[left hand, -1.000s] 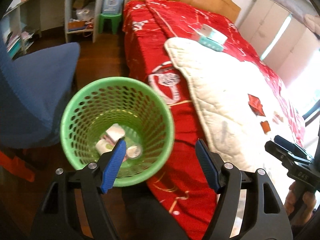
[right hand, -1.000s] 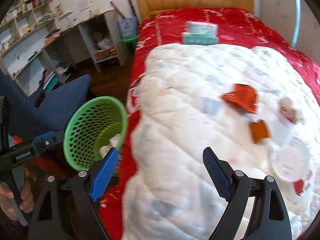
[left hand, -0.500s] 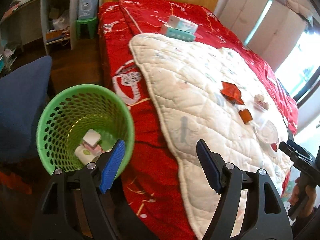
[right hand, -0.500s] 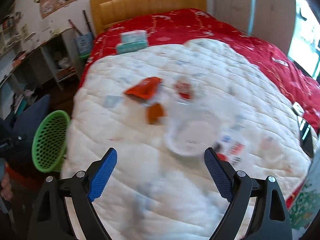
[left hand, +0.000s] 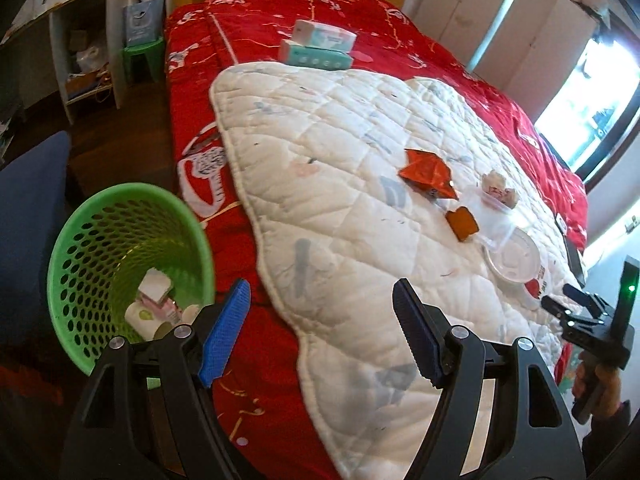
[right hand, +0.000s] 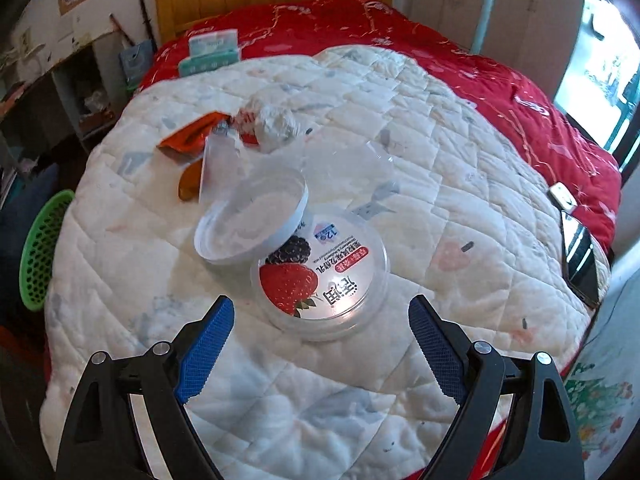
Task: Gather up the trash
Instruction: 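Grasp the strawberry yogurt tub with the right tool while the left tool grasps the crumpled tissue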
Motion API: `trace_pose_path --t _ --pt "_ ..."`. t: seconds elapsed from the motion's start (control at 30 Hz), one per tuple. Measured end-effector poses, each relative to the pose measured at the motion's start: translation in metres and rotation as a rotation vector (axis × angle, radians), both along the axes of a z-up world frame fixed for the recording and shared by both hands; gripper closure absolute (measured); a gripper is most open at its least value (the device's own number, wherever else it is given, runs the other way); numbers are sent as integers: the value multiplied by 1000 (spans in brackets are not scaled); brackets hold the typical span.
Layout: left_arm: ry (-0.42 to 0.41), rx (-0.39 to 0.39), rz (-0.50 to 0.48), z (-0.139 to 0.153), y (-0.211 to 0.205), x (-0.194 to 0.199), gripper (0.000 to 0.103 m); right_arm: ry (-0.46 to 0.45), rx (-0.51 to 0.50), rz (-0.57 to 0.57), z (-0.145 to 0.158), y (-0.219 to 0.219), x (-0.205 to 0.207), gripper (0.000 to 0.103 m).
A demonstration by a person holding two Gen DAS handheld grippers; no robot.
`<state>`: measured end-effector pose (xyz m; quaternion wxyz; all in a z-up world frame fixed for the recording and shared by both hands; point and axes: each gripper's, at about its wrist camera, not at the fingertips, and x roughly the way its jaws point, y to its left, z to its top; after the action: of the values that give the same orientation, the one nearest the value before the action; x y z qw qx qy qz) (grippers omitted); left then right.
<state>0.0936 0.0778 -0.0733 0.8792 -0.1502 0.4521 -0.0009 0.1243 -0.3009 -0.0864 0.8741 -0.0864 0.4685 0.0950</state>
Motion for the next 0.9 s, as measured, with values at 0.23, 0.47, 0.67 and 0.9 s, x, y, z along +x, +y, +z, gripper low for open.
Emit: trace_pose_path --t 0.23,0.47,0.67,0.9 --pt "-5 6 -36 9 -20 22 30 12 -35 50 -12 6 13 14" --pt "-15 7 -93 18 -47 49 30 -2 -88 83 -20 15 24 13" --pt "-35 11 -164 29 -79 76 26 -11 -95 85 -25 15 29 15" --pt "-41 17 -244 34 -120 105 24 -17 -79 86 -24 10 26 17"
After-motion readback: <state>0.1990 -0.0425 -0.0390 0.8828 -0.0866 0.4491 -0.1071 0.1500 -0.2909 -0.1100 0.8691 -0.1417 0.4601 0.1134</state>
